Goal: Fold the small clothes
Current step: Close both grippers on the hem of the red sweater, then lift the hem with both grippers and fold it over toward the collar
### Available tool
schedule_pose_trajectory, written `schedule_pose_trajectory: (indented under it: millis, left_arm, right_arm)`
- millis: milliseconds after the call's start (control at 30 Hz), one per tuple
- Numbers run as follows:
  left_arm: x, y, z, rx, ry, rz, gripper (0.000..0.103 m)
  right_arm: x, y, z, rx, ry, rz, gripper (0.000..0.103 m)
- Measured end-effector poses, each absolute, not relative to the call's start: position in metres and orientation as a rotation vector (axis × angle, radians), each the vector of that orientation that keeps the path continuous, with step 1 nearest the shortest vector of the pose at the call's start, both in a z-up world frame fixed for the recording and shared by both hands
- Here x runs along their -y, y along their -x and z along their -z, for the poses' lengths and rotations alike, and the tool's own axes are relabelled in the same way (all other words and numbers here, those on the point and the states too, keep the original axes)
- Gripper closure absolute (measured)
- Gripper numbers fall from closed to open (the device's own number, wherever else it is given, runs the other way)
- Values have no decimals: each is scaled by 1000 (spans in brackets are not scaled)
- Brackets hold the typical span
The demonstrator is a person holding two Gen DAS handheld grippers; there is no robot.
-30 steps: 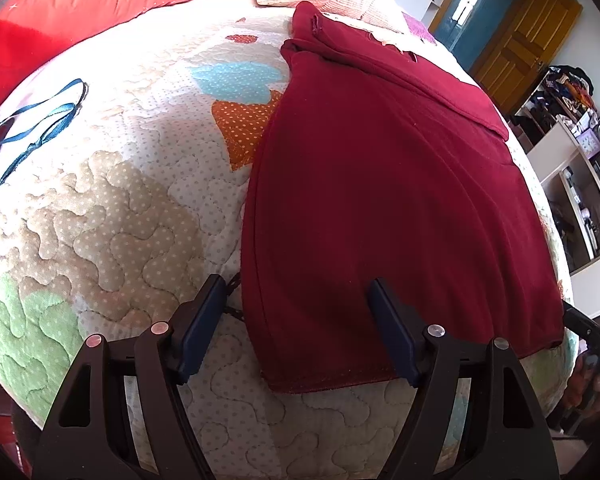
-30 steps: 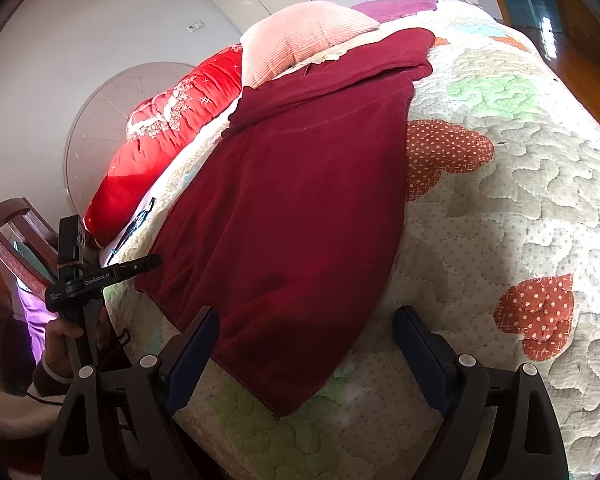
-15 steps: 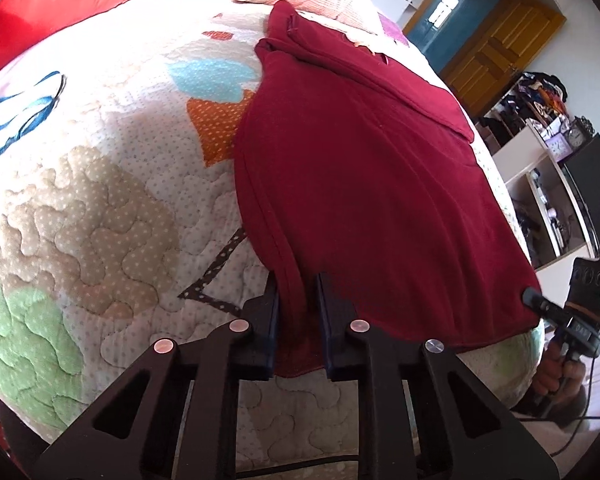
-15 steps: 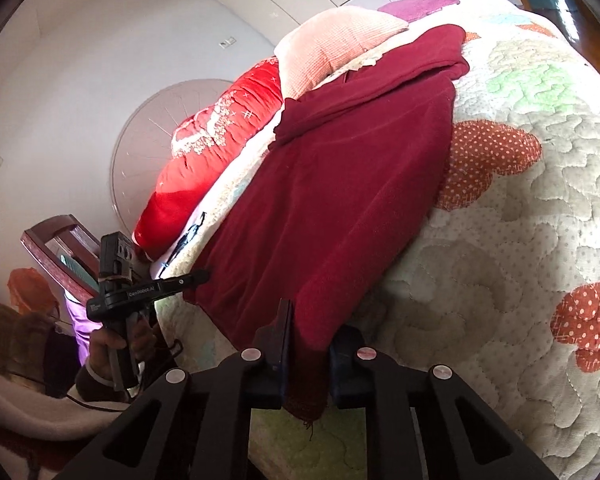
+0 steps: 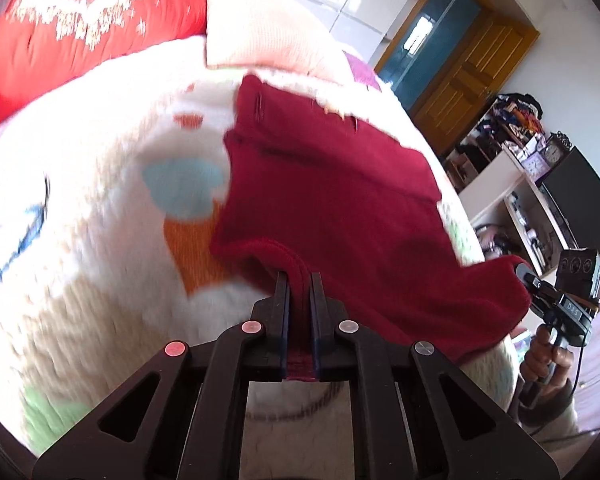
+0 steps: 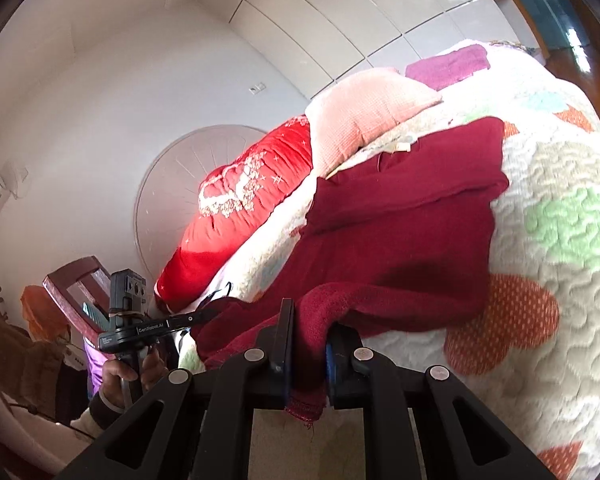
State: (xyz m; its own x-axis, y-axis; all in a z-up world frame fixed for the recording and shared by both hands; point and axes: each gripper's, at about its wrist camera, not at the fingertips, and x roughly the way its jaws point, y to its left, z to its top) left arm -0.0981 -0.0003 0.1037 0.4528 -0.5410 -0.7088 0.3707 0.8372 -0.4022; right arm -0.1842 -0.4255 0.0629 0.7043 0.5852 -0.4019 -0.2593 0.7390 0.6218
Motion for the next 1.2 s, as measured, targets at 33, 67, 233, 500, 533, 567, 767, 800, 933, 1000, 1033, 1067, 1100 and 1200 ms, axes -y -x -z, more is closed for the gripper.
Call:
schedule_pose_trajectory:
  millis: [33, 67, 233, 500, 533, 567, 767, 800, 933, 1000, 1033, 1067, 1100, 1200]
  left_arm:
    - [4, 87, -110, -926, 204, 569, 96]
    - [7, 76, -115, -909, 208, 568, 96]
    - [41, 21, -125, -872, 186, 585, 96]
    - [66, -44, -140, -819, 185, 544, 96]
    - [69, -54, -140, -812, 185, 528, 97]
    - [72, -65, -141, -804, 179, 512, 97]
    - [89, -137, -123, -806, 179, 414, 97]
    - [93, -148, -117, -815, 177, 404, 97]
    - [104, -188, -87, -897, 214, 386, 96]
    - [102, -202, -75, -953, 273, 385, 94]
    - [99, -208, -72, -970, 297, 390, 93]
    - [96, -212, -72, -980, 313, 394, 91]
    - [95, -212, -74, -981, 321, 401, 88]
    - [91, -205, -91, -916, 288, 395, 54]
  right_arm:
    - [428, 174, -67, -616, -561, -491, 92]
    - [430, 163, -70, -605, -558, -481, 92]
    - [446, 110, -88, -565, -548, -428, 92]
    - [457, 37, -99, -557, -495, -323, 92]
    - [460, 28, -97, -557, -500, -307, 92]
    - [464, 19, -95, -556, -504, -287, 92]
    - [492, -46, -73, -597, -547, -190, 92]
    - [495, -57, -65, -620, -555, -178, 92]
    - [513, -94, -28, -715, -615, -87, 83]
    - [525, -100, -17, -724, -680, -91, 70]
    - [530, -97, -18, -706, -700, -90, 66]
    - [534, -91, -22, -682, -701, -73, 64]
    - [537, -84, -27, -658, -694, -51, 56]
    - [536, -73, -44, -633, -626, -37, 54]
